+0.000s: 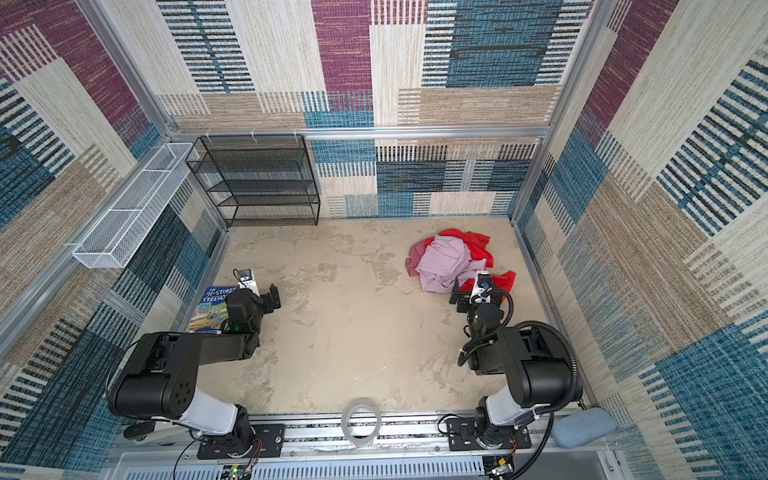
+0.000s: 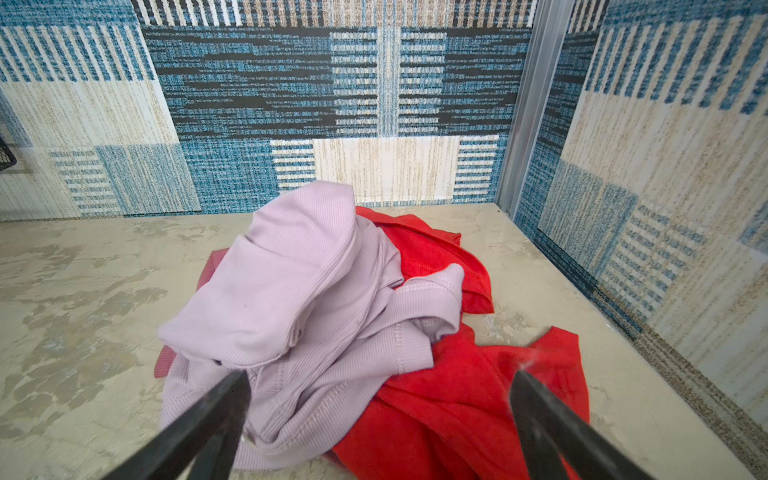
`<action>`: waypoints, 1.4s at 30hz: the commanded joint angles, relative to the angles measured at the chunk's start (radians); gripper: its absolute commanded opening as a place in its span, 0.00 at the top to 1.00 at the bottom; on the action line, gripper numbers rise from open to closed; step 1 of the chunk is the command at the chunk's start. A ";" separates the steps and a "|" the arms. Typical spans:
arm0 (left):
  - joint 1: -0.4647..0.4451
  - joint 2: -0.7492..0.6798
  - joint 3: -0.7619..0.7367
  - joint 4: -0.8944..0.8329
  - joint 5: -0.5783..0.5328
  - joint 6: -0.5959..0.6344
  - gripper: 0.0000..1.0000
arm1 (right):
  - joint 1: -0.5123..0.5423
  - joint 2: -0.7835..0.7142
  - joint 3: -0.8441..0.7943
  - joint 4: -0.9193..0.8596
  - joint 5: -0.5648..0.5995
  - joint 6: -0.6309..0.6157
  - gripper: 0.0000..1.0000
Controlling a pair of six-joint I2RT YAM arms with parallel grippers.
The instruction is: Pick out a specific cloth from the pile
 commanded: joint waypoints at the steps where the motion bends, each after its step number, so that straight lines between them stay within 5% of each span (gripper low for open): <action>1: 0.002 -0.002 0.003 0.007 0.002 -0.008 0.01 | 0.000 0.002 0.005 0.030 -0.009 0.010 0.00; 6: 0.002 -0.002 0.000 0.009 0.002 -0.008 0.04 | 0.002 -0.011 0.001 0.038 0.008 0.007 0.05; 8: 0.001 -0.007 -0.003 0.024 -0.004 -0.006 0.08 | 0.012 -0.076 0.033 -0.072 0.066 0.013 0.19; 12: -0.021 -0.070 0.009 -0.029 0.008 0.031 0.24 | 0.078 -0.237 0.122 -0.318 0.221 0.000 0.26; 15: -0.035 -0.233 0.073 -0.289 -0.067 0.001 0.26 | 0.112 -0.315 0.193 -0.467 0.236 0.005 0.27; 21: -0.043 -0.358 0.189 -0.551 0.004 -0.159 0.29 | 0.190 -0.328 0.433 -0.838 0.154 0.050 0.29; 27: -0.076 -0.321 0.285 -0.774 0.121 -0.329 0.31 | 0.282 -0.171 0.710 -1.119 0.045 0.101 0.32; 34: -0.104 -0.309 0.331 -0.903 0.217 -0.384 0.34 | 0.303 0.133 1.023 -1.340 -0.148 0.164 0.41; 42: -0.110 -0.349 0.322 -0.913 0.262 -0.382 0.34 | 0.304 0.382 1.195 -1.408 -0.115 0.176 0.43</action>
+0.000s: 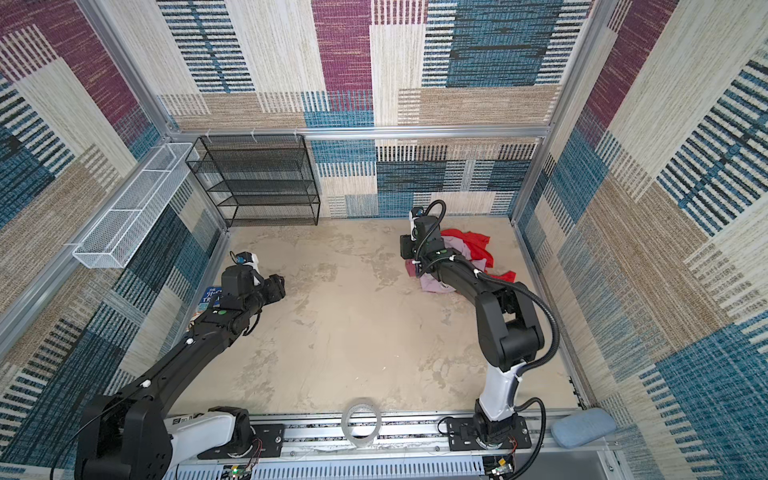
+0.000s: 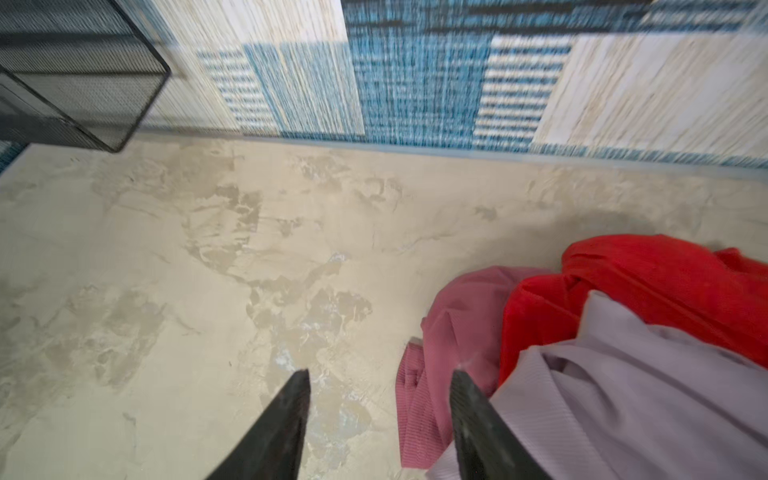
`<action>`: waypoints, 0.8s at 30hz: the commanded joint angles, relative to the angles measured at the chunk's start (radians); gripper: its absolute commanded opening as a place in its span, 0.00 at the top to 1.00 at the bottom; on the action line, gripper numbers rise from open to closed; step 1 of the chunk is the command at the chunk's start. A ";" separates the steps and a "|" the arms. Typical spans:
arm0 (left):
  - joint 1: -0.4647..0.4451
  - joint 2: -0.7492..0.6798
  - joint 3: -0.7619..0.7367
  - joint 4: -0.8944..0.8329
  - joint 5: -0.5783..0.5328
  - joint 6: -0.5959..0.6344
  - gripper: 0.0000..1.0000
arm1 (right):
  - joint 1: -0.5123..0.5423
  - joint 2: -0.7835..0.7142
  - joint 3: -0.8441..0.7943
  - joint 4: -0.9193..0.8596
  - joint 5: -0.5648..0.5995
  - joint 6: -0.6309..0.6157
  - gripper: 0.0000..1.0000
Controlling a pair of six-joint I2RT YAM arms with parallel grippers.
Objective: Pick out a specific cloth from the pile
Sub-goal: 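Reach the right gripper to the cloth pile and lower onto the dark pink shirt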
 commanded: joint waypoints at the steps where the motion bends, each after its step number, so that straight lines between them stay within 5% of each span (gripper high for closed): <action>1: 0.000 -0.008 0.003 -0.020 0.034 -0.014 0.34 | 0.002 0.072 0.055 -0.049 0.000 0.023 0.43; 24: 0.000 0.059 0.008 0.024 0.020 0.042 0.34 | 0.017 0.360 0.312 -0.124 0.268 -0.028 0.44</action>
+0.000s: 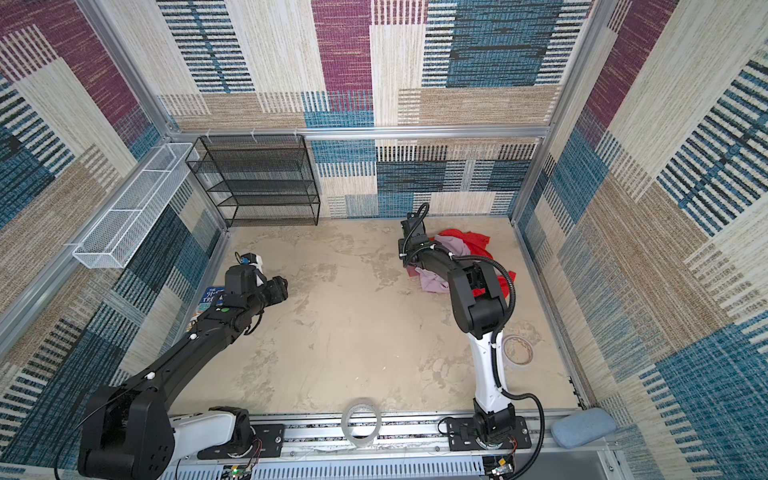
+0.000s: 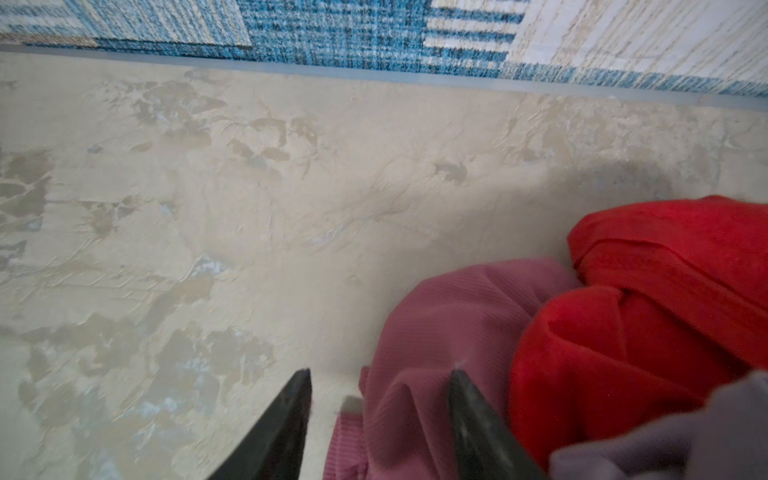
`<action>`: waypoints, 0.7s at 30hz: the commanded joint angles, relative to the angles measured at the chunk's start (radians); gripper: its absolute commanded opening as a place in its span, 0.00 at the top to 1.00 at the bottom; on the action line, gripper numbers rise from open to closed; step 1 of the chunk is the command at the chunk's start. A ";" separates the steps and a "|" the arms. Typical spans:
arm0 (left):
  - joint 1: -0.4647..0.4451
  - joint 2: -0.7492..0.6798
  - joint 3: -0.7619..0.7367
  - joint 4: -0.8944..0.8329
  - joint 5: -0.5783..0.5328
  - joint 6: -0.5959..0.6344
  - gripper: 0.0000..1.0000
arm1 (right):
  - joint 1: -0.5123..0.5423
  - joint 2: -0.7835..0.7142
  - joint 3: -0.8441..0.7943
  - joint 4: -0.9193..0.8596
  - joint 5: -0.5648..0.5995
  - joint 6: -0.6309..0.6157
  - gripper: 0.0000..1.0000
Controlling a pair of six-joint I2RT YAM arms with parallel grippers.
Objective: Pick out a specific cloth from the pile
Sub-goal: 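Reach the right gripper to the cloth pile and lower onto the dark pink shirt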
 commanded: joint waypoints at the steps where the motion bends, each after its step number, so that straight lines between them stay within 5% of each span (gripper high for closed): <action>1: 0.001 0.013 0.002 0.032 0.010 0.031 0.34 | 0.012 0.044 0.043 -0.015 0.062 -0.029 0.44; 10: 0.001 0.039 0.004 0.043 0.005 0.045 0.34 | 0.039 0.114 0.085 -0.018 0.200 -0.065 0.65; 16: 0.001 0.052 0.004 0.055 0.003 0.047 0.34 | 0.044 0.097 0.070 0.015 0.282 -0.059 1.00; 21: 0.001 0.058 0.002 0.056 0.000 0.045 0.34 | 0.045 0.013 -0.005 0.086 0.284 -0.035 1.00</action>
